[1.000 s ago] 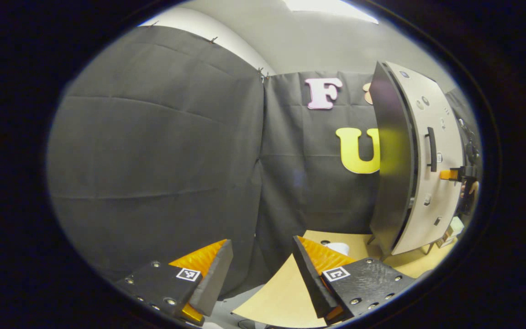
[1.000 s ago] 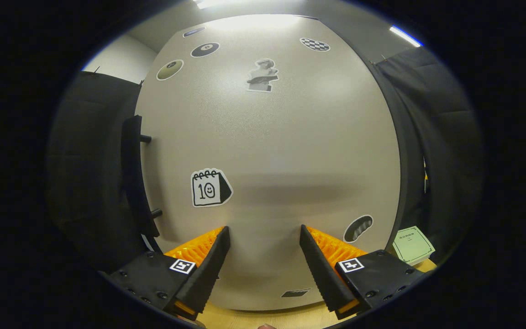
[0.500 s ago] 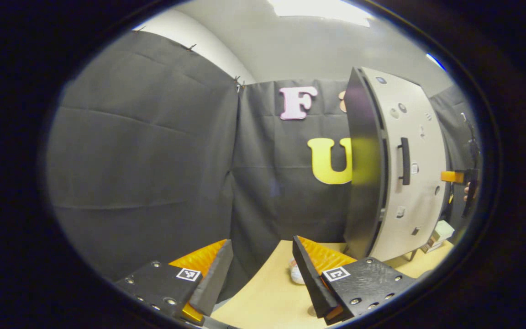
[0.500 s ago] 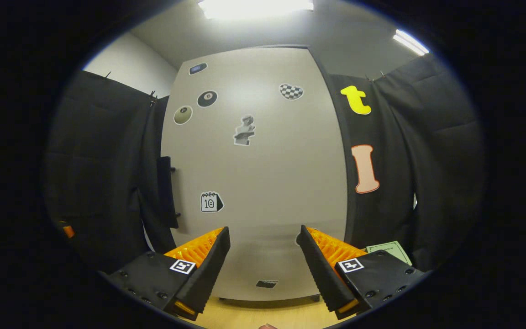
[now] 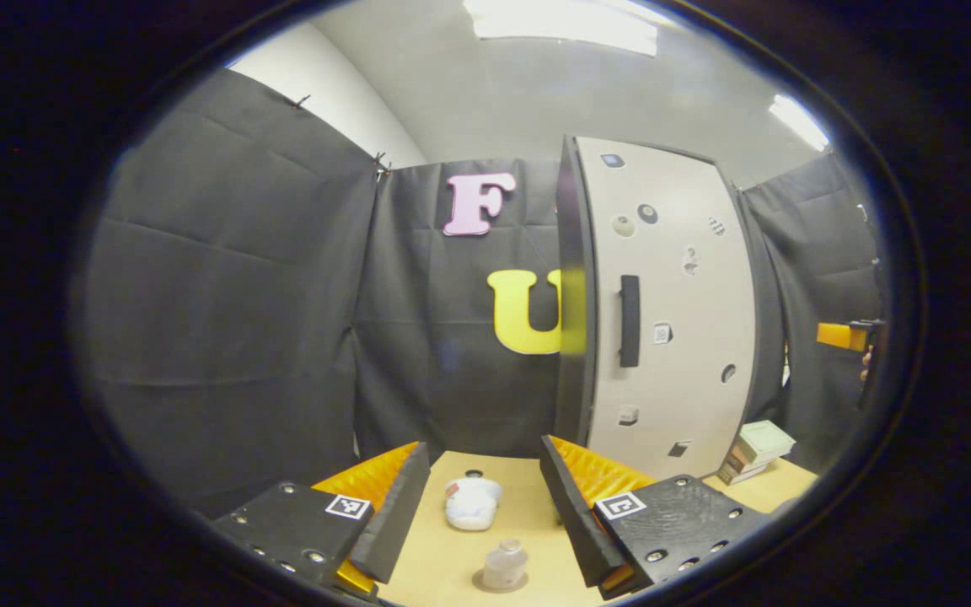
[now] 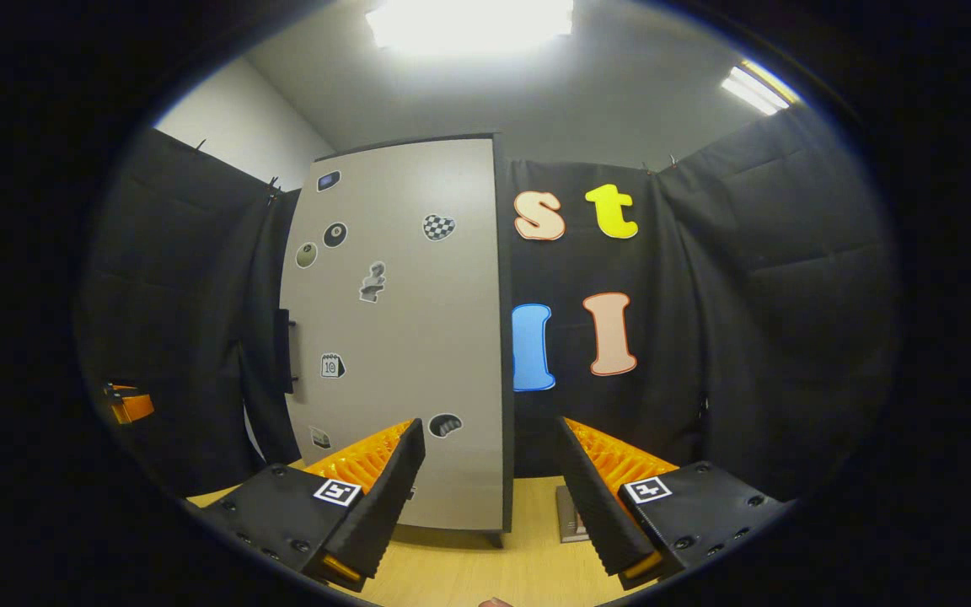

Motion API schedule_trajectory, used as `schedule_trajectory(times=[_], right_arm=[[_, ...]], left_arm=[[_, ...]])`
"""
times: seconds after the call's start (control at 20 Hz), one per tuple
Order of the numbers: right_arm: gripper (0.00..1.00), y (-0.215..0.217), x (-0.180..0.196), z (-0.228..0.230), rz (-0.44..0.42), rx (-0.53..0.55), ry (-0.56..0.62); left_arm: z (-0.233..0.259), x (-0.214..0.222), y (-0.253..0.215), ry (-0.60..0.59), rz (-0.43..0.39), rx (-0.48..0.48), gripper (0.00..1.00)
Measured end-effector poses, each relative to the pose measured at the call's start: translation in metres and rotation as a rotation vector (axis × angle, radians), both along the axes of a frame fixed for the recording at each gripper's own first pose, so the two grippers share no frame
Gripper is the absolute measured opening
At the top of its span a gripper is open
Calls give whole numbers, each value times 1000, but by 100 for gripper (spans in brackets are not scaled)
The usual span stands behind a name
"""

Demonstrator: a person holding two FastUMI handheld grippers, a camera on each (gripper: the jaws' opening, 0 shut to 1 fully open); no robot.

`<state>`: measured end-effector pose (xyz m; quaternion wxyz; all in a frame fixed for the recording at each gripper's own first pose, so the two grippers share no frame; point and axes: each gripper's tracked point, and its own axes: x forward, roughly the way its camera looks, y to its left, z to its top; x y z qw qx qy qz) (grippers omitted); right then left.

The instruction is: Open the cabinet door with the right hand, grasp the bottle in the cabinet with the left hand and place it on the coaster, then close the cabinet door with the right hand.

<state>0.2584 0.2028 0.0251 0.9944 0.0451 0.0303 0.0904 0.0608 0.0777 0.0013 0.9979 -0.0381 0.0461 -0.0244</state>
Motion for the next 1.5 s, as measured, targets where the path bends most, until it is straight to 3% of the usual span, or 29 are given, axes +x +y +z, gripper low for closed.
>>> schedule_trajectory(times=[0.3,0.55,0.7,1.05,1.5], right_arm=[[97,-69,-33,-5,-3,9,-7],[97,-94,-54,-17,51,23,10],[97,-114,-65,-24,38,10,23],[97,-112,-76,-15,24,46,37],[97,-96,-86,-4,1,12,14]], left_arm=[[24,-30,-61,-25,-20,35,80],[27,-64,-75,-20,32,57,80],[28,-74,-87,-9,34,55,80],[35,-74,-71,-27,51,65,80],[41,-70,-48,-51,32,86,80]])
